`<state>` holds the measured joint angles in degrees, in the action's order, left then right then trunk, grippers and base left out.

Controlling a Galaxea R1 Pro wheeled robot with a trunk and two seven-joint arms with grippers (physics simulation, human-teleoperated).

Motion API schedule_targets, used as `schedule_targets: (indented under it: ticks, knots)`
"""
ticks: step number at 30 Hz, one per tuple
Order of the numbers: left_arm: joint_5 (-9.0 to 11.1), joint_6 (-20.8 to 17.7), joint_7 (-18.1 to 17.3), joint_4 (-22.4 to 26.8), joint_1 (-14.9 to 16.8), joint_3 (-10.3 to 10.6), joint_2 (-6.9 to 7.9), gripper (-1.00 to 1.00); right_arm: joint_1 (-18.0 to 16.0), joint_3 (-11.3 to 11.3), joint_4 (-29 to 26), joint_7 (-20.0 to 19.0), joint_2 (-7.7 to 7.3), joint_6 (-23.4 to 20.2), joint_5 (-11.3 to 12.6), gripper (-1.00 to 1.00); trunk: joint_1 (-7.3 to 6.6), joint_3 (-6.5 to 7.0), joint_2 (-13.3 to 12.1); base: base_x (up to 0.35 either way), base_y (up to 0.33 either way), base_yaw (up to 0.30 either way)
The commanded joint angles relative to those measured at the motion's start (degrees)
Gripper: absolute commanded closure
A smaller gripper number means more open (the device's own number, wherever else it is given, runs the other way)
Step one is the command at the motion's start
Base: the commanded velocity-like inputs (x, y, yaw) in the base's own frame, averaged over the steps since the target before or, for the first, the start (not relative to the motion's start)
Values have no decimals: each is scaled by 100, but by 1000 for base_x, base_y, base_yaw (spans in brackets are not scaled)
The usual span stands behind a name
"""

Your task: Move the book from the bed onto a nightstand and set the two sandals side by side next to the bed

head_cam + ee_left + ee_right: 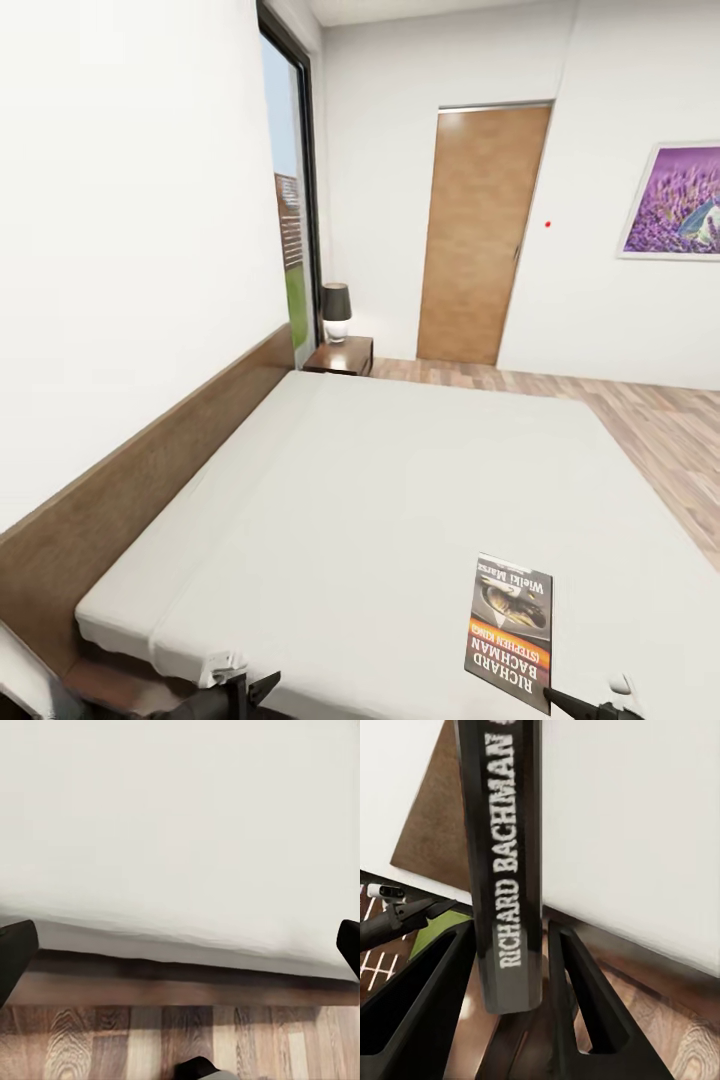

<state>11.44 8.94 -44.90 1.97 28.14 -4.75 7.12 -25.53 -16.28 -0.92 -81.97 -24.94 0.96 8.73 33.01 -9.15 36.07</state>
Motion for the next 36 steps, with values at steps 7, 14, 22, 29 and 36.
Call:
schedule_targets:
  ticks: [7,14,22,29,36]
  knots:
    - [-28,20,-19,-12,7,-43,0,-100,-4,18,5,-12,-2,11,33,100,2,-10,8,0,0,162]
    - [-28,13,-32,-12,7,-43,0,-100,-4,17,4,-12,-2,12,37,100,2,-10,8,0,0,159]
    - [-28,18,-1343,-12,7,-43,48,-100,-4,15,4,-12,-2,14,35,100,2,-10,8,0,0,156]
    - [-28,13,-1593,-12,7,-45,82,-100,-4,17,4,-12,-2,18,34,100,2,-10,8,0,0,149]
    - [-28,11,-1601,-12,7,-43,87,-100,-4,18,4,-12,-2,17,33,100,2,-10,8,0,0,148]
